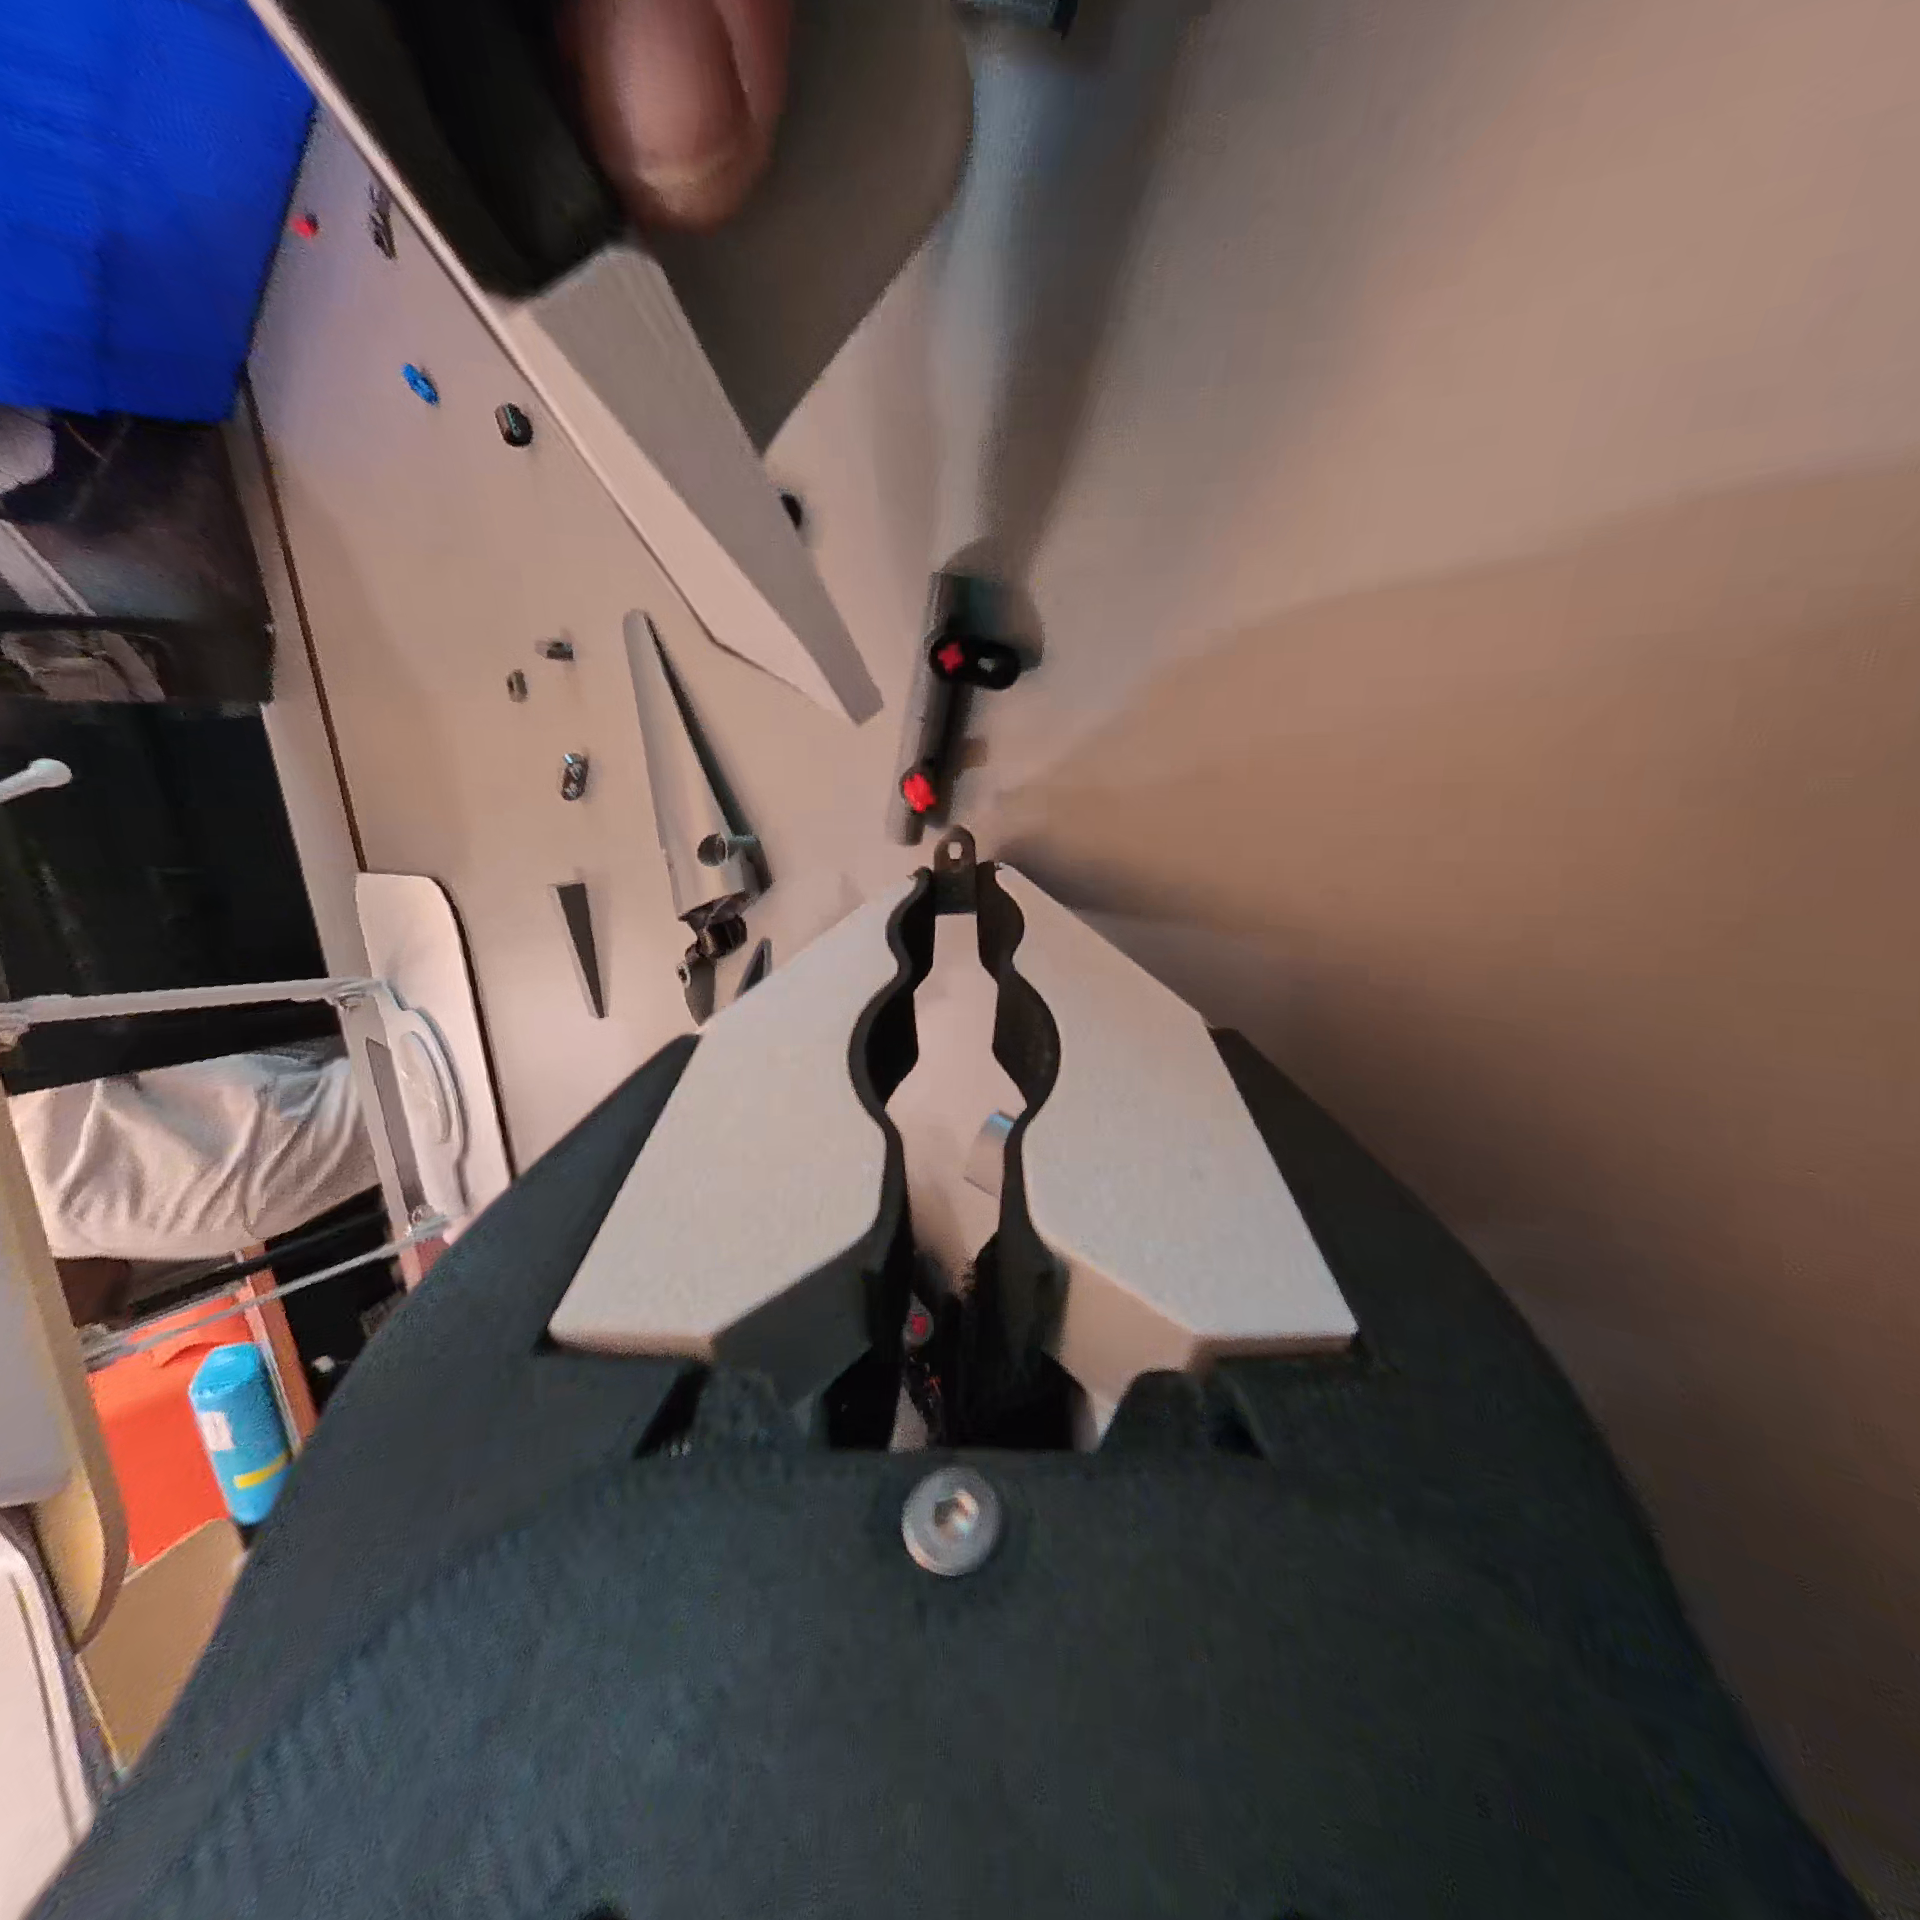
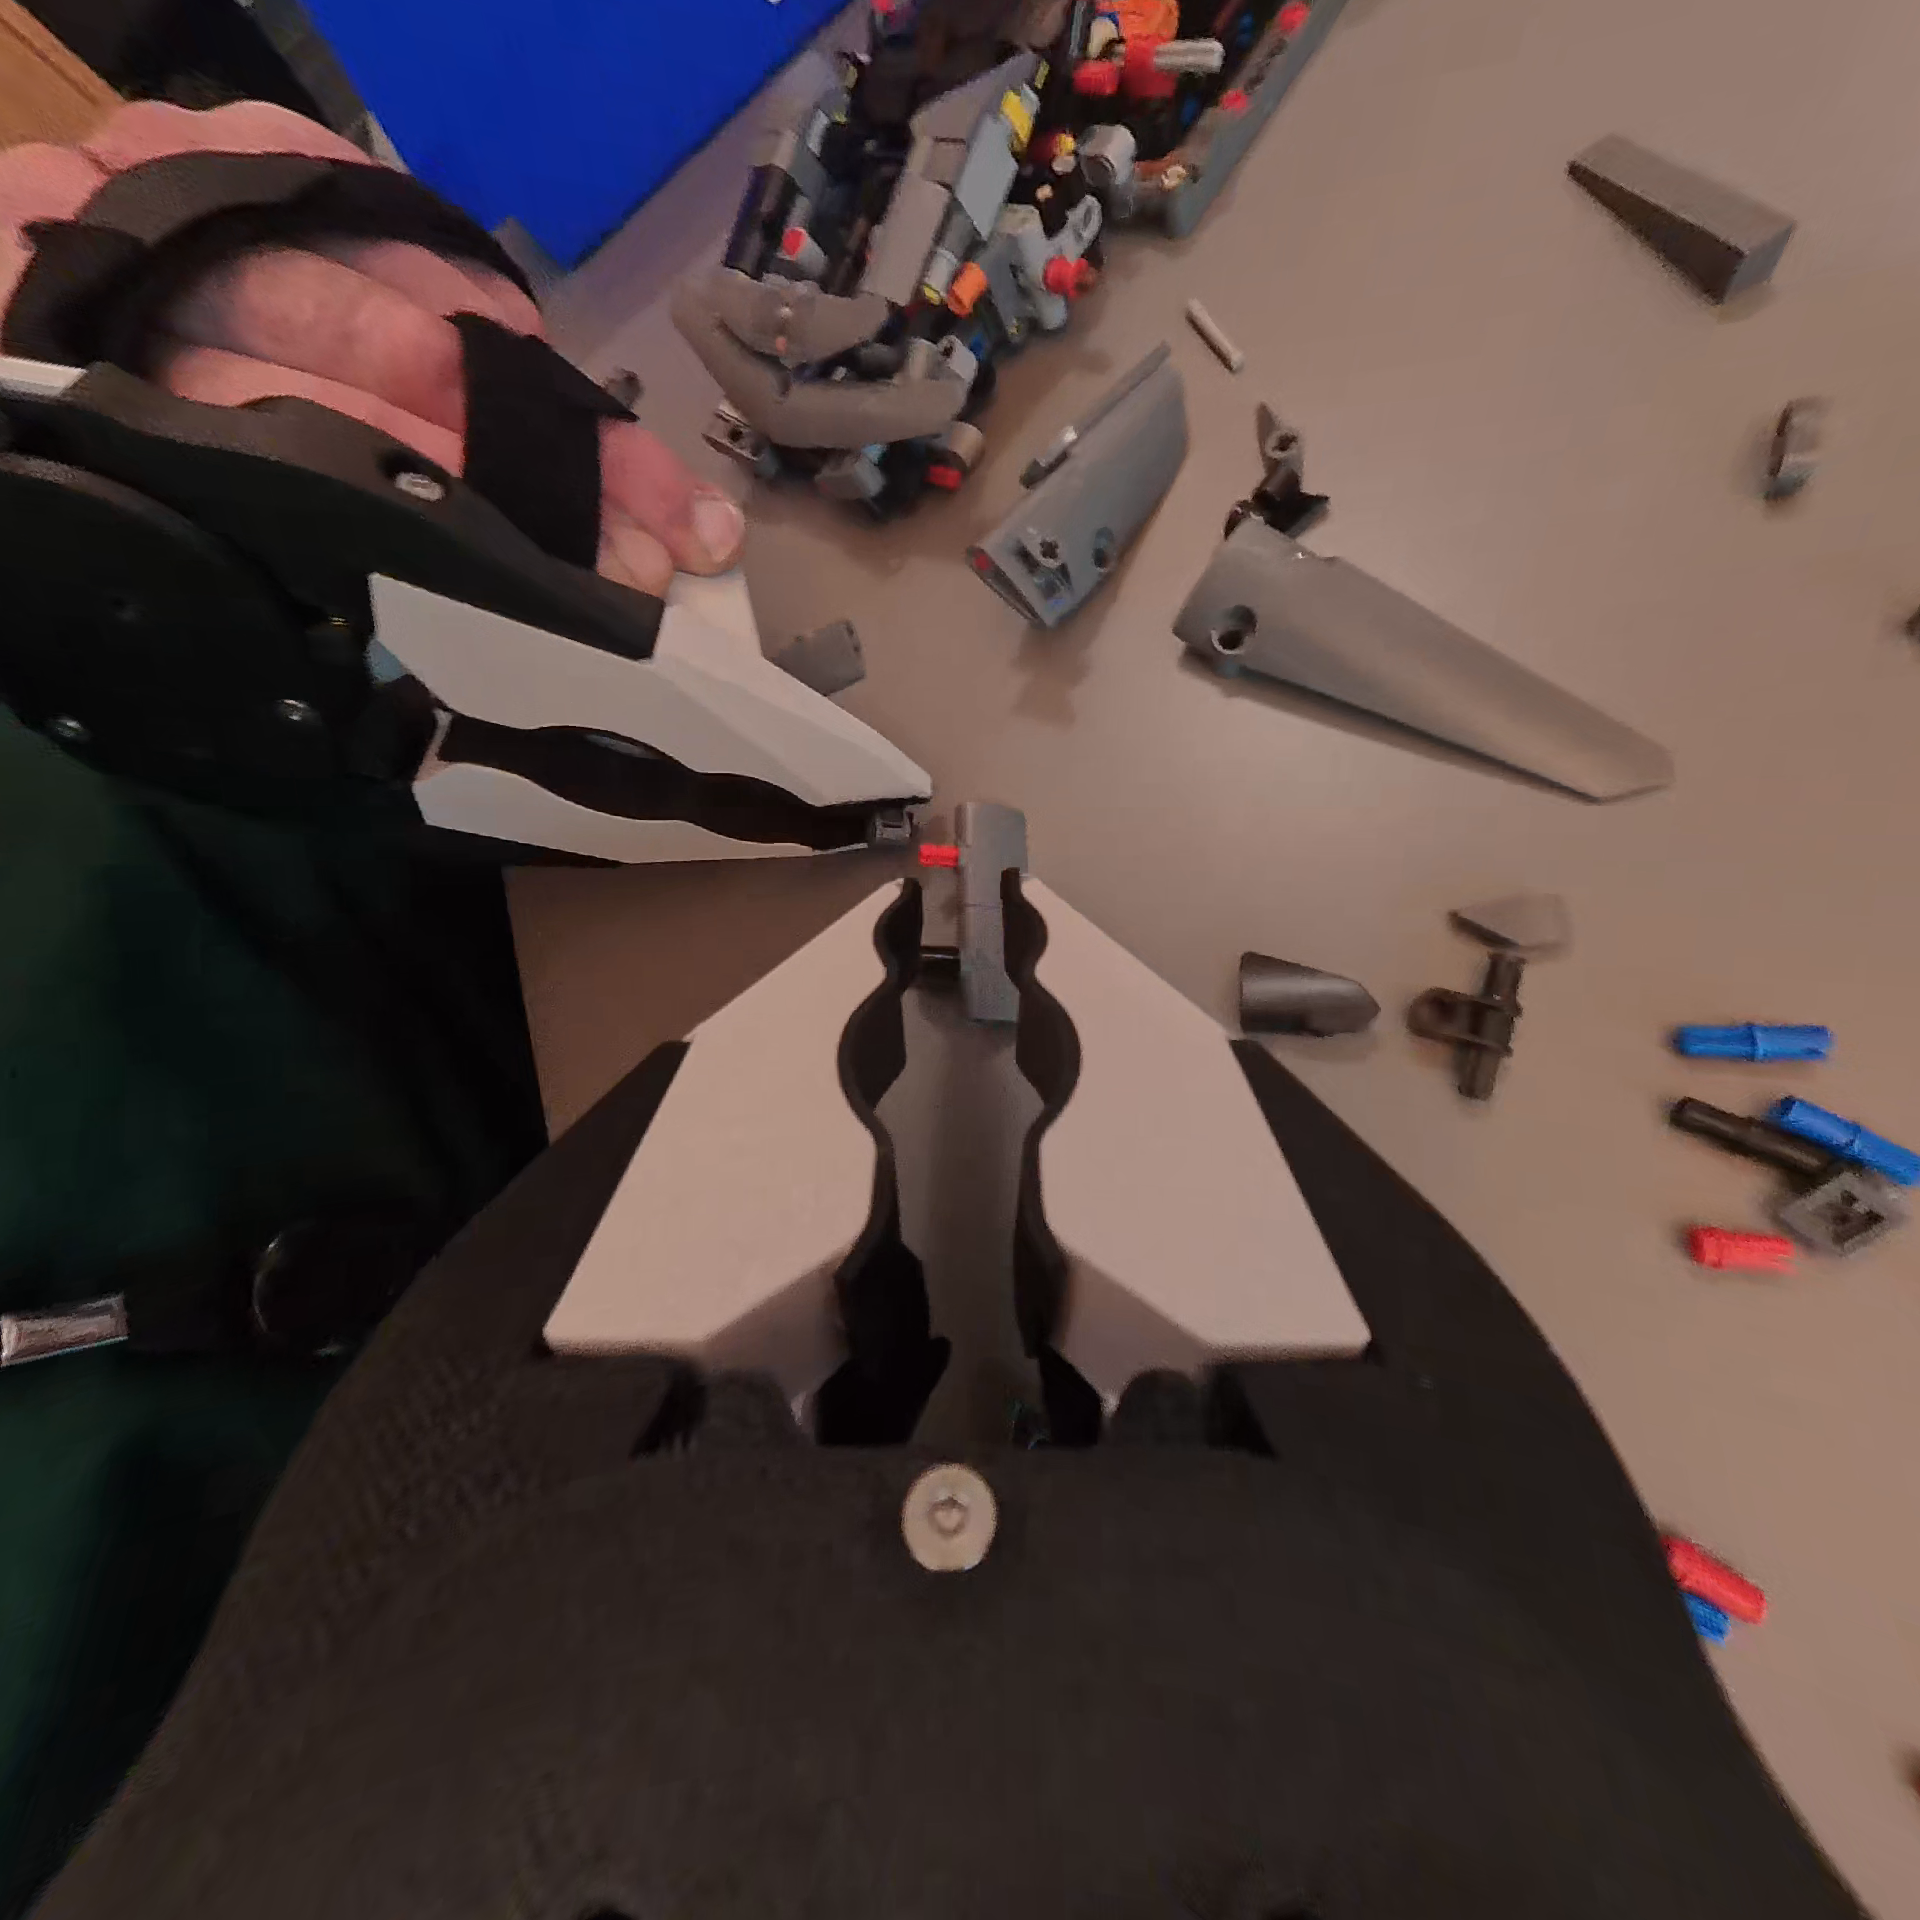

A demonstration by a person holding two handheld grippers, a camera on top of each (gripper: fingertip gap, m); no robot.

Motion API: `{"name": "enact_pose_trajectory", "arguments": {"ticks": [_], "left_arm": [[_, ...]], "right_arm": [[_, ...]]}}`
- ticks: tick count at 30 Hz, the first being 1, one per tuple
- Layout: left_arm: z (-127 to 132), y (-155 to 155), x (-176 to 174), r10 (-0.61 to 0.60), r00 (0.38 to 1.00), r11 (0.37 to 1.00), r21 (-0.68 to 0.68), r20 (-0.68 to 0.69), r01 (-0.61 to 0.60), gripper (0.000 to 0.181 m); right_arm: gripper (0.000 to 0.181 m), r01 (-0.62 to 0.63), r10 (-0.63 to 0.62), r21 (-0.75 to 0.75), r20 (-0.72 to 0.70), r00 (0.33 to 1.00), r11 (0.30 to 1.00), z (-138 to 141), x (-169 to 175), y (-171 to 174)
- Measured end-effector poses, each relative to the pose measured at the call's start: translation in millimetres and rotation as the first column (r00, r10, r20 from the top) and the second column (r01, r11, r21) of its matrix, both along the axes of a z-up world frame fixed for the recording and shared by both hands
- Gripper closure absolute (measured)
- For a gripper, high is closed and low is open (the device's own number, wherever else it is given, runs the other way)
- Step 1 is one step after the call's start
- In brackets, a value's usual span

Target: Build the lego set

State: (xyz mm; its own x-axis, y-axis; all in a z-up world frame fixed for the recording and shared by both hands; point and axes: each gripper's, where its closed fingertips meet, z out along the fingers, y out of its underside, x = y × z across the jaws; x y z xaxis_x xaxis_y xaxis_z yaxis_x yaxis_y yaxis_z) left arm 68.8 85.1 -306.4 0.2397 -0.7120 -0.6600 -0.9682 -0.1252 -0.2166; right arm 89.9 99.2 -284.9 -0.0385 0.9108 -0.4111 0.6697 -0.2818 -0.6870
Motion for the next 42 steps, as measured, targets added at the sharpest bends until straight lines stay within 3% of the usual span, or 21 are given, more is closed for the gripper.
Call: {"name": "enact_pose_trajectory", "arguments": {"ticks": [5, 15, 32, 36, 42], "left_arm": [[1, 1, 7, -0.049, 0.999, 0.998, 0.031, 0.014, 0.048, 0.176], [6, 5, 4, -0.075, 0.997, 0.991, 0.113, 0.011, 0.074, 0.176], [1, 9, -1, -0.133, 0.988, 0.986, 0.088, -0.08, 0.14, 0.176], [1, 9, 0, -0.121, 0.989, 0.987, 0.093, -0.082, 0.128, 0.176], [1, 12, -1, -0.104, 0.99, 0.988, 0.107, -0.094, 0.114, 0.176]], "right_arm": [[0.171, -0.008, 0.008, 0.007, 0.031, 0.999, 1.0, -13, -5, -5], [0.176, -0.022, 0.022, -0.002, 0.022, 1.0, 1.0, -13, -9, -5], [0.178, -0.023, 0.022, -0.049, -0.007, 1.0, 0.999, -11, -12, -4], [0.158, -0.011, 0.011, -0.024, 0.014, 1.0, 1.0, -15, -12, -6], [0.148, 0.018, -0.021, 0.077, 0.036, 0.999, 0.997, -15, -17, -4]]}}
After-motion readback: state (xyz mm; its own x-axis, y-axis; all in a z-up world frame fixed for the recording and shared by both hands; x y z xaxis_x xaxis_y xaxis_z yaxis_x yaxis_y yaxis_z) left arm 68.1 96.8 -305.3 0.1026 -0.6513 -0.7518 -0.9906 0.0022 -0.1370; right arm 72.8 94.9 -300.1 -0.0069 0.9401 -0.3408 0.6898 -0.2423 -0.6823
